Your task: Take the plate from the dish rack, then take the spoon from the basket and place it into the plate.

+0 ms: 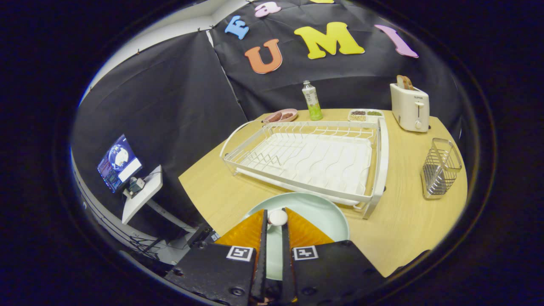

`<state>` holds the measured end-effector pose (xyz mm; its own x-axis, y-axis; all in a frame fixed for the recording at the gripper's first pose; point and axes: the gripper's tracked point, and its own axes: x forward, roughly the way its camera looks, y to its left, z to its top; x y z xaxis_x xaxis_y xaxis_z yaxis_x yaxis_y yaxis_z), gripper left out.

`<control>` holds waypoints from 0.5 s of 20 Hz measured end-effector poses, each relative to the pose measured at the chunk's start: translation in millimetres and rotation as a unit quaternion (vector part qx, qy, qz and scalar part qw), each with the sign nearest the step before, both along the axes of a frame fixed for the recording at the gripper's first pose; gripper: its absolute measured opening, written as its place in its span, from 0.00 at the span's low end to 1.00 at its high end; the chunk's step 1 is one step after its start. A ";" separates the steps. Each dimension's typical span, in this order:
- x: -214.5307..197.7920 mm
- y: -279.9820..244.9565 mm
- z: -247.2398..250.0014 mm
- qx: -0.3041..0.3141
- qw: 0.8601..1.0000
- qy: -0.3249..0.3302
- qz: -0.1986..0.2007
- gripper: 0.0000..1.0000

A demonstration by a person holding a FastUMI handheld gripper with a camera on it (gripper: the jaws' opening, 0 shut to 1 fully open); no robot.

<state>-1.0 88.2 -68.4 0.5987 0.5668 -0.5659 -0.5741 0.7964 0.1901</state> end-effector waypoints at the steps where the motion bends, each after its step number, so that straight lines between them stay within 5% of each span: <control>1: 1.4 -2.9 0.4 -0.008 1.000 -0.010 -0.003 0.24; 8: 13.3 -21.4 22.1 -0.044 0.993 -0.106 -0.036 0.81; 10: 13.7 -26.7 28.8 -0.039 0.991 -0.122 -0.051 0.88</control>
